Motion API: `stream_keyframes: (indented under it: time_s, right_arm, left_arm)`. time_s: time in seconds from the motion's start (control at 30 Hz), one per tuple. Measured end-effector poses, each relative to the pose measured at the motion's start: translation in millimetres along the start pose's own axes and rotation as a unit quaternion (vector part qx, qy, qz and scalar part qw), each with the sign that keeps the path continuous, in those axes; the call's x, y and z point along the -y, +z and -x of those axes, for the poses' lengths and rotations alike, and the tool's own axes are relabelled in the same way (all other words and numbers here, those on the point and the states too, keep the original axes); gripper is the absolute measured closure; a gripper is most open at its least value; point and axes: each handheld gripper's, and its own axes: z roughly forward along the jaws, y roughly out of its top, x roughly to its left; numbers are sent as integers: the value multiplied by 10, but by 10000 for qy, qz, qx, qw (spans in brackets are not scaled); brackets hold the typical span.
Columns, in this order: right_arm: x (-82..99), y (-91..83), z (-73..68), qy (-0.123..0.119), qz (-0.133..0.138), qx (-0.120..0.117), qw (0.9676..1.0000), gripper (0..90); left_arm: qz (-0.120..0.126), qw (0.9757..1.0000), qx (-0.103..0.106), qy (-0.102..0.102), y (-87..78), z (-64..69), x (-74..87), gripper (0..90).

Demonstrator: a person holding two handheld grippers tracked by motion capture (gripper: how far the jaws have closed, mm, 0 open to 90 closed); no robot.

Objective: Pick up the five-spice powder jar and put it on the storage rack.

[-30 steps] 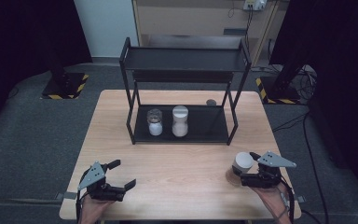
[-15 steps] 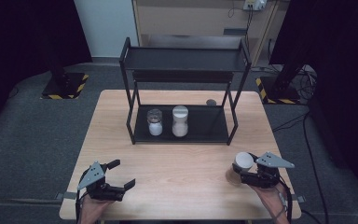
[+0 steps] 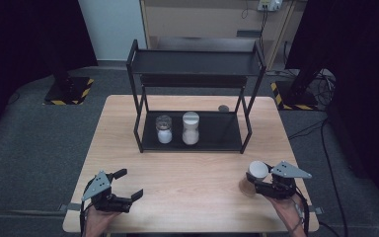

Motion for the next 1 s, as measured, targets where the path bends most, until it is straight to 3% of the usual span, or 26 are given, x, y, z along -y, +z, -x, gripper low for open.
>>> stream_keyframes:
  time_s: [0.47,1.0]
  right_arm:
    - [-180,75,-37,-124,12,-234,9996,342]
    - [-589,311,-124,-564,-23,-701,9959,342]
  left_arm:
    - [9,10000,3,8,-4,1,-1,0]
    - [11,10000,17,-3,-4,-8,2,0]
